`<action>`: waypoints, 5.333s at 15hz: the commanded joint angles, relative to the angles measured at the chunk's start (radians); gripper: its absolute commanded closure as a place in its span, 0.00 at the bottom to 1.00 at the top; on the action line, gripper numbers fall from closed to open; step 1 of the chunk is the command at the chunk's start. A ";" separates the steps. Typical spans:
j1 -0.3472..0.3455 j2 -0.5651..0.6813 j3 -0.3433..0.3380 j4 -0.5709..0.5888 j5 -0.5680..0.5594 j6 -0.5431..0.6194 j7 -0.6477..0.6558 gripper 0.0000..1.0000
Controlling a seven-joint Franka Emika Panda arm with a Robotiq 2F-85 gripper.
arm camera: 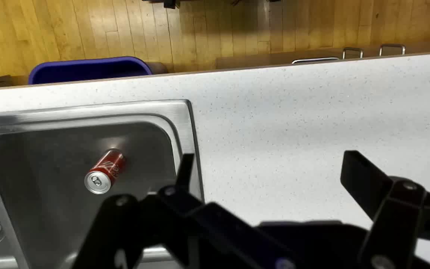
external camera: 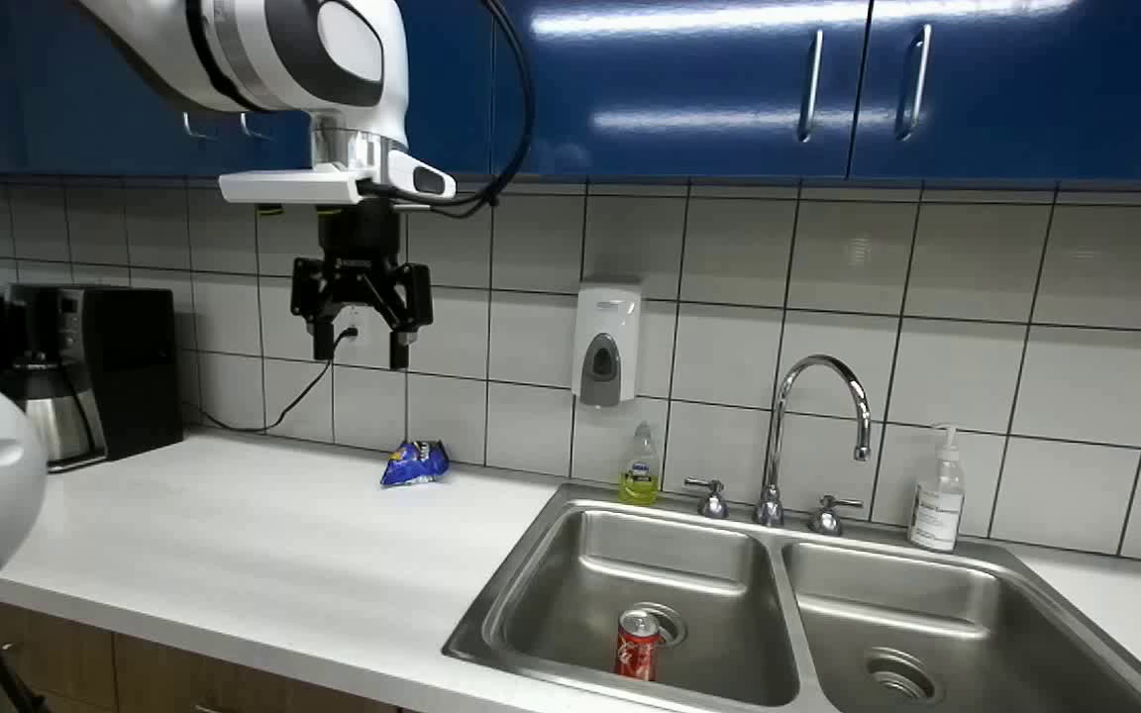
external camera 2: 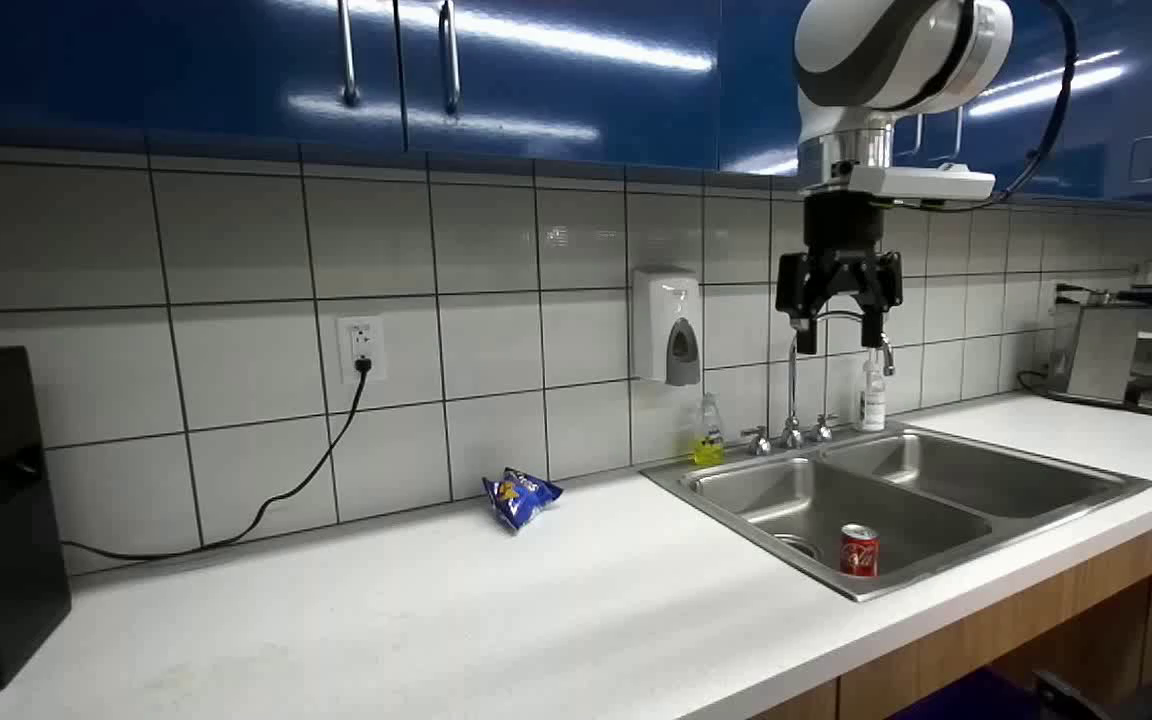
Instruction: Remove the can from the sink
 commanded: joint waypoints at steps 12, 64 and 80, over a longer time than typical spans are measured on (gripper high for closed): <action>-0.001 0.001 0.001 0.002 0.001 -0.002 0.000 0.00; -0.301 1.181 -0.154 0.551 0.171 0.504 0.012 0.00; -0.282 1.200 -0.170 0.531 0.144 0.573 0.040 0.00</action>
